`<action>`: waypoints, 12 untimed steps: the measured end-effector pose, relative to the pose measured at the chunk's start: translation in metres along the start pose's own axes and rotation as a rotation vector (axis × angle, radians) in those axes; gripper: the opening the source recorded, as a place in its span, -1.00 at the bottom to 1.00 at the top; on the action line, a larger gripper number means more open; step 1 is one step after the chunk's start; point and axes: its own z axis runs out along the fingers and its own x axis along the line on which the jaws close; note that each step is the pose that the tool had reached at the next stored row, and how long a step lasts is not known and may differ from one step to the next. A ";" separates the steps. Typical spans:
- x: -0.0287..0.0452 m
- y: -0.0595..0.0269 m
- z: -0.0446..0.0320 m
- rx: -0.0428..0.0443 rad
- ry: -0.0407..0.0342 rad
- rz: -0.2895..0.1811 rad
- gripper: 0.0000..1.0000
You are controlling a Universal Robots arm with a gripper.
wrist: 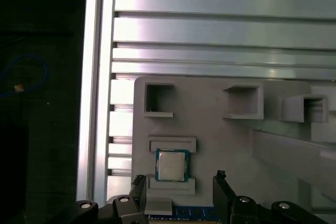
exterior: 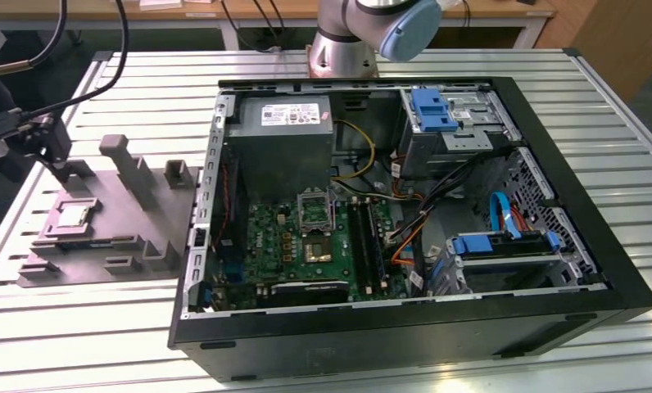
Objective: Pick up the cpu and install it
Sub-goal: 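Pick up the cpu and move it towards the insertion slot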
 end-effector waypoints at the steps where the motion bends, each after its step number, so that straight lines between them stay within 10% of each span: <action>1: 0.0000 -0.0002 0.0014 0.0000 0.0003 0.000 0.24; 12: 0.0000 -0.0007 0.0098 0.0000 0.0007 -0.001 0.24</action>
